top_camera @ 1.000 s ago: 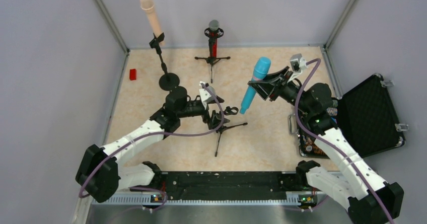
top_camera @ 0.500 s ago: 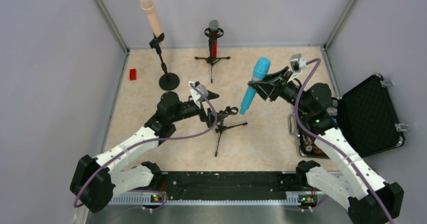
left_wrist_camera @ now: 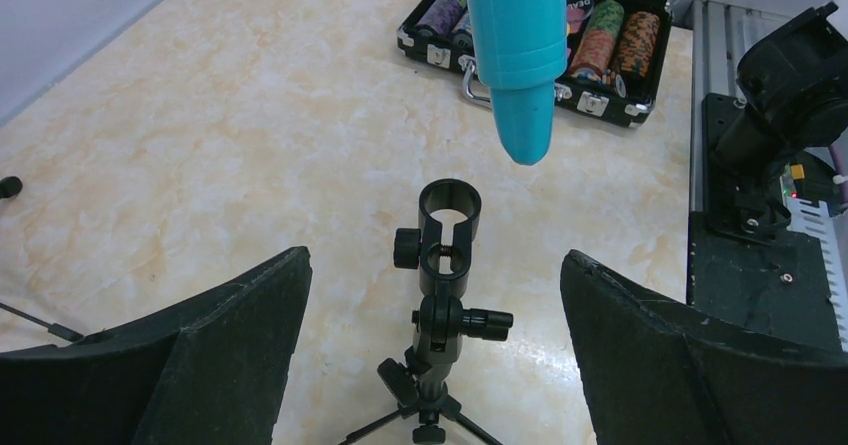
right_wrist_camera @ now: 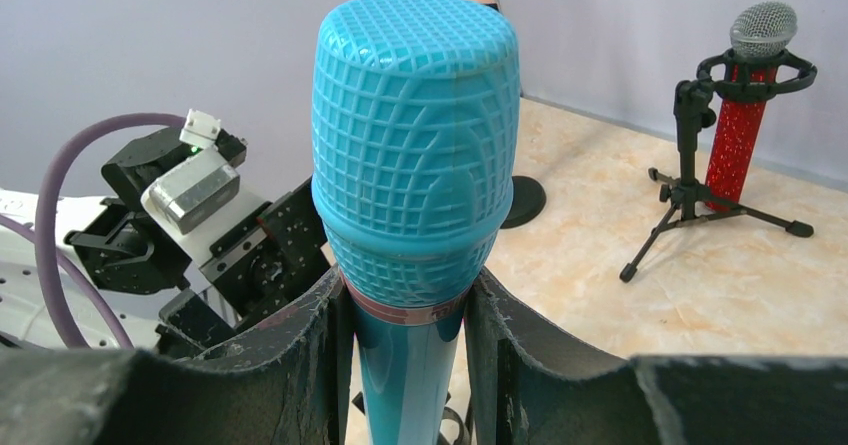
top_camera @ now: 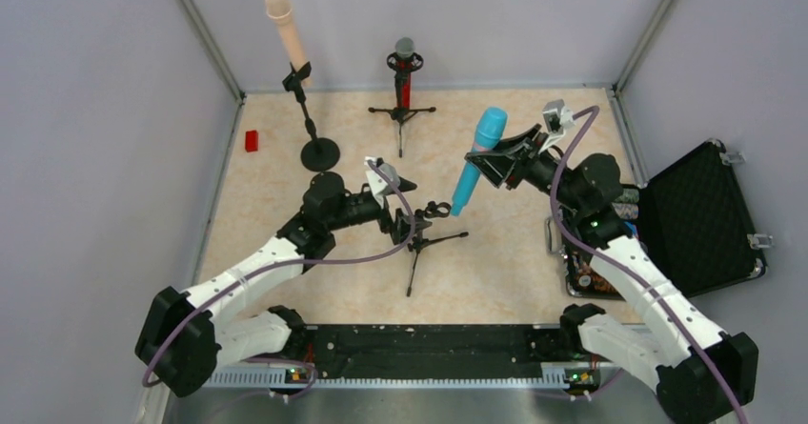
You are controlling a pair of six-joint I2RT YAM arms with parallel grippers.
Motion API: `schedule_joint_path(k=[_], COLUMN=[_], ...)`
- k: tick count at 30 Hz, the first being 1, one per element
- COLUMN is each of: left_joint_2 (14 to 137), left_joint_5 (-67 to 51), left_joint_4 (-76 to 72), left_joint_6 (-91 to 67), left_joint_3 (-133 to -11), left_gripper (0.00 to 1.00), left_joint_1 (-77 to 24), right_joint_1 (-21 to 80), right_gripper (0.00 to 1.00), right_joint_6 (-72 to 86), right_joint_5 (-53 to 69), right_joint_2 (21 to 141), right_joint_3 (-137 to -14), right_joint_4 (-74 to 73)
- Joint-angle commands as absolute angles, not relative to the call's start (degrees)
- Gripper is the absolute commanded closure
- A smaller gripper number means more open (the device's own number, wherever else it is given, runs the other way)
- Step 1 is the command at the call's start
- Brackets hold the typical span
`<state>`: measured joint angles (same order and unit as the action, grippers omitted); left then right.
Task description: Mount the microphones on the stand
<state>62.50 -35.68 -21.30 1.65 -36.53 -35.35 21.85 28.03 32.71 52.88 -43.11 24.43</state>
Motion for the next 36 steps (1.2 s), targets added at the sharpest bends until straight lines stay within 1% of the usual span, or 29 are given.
schedule_joint_path(k=[1, 4, 7, 10, 12, 15, 17, 19, 29, 36], left_joint_2=[64.1, 65.8, 67.6, 69.3, 70.4, 72.4, 73.5, 74.1, 73.6, 73.9], left_joint_5=[-36.7, -35.8, -35.3, -36.1, -37.5, -40.1, -41.4, -42.0, -41.5, -41.5], left_joint_4=[-20.6, -19.5, -18.4, -18.7, -18.6, -16.4, -15.0, -13.7, -10.9, -10.7], left_joint_6=[4.5, 6.1, 7.2, 7.6, 7.7, 8.1, 8.3, 8.6, 11.4, 11.7], left_joint_3=[-39.0, -39.7, -40.8, -41.5, -42.1, -44.1, -45.2, -45.9, -45.5, -45.8], left_gripper=[0.02, 0.03, 0.07, 0.17, 0.27, 0.47, 0.58, 0.66, 0.78, 0.78], left_joint_1=[-35.6, -35.7, -35.8, -35.9, -35.9, -35.9, -35.9, -35.9, -36.0, -36.0], right_joint_1=[21.8, 22.6, 23.1, 23.7, 24.2, 25.1, 25.5, 25.6, 25.7, 25.7], right_gripper=[1.0, 1.0, 1.0, 1.0, 1.0, 1.0, 1.0, 1.0, 1.0, 1.0], right_joint_6=[29.0, 29.1, 28.5, 27.8, 27.2, 26.3, 26.1, 26.1, 25.4, 24.2], right_joint_5=[33.2, 32.2, 31.8, 31.4, 30.7, 29.7, 29.1, 28.6, 27.1, 24.6], right_joint_2=[54.7, 56.4, 58.0, 59.2, 59.7, 60.4, 61.1, 61.6, 60.3, 59.0], right_joint_3=[-43.9, -44.4, -45.2, -45.6, -45.4, -44.9, -44.5, -44.6, -44.4, -43.2], right_joint_4=[30.2, 31.2, 31.8, 32.6, 33.2, 33.8, 34.6, 35.2, 38.0, 39.1])
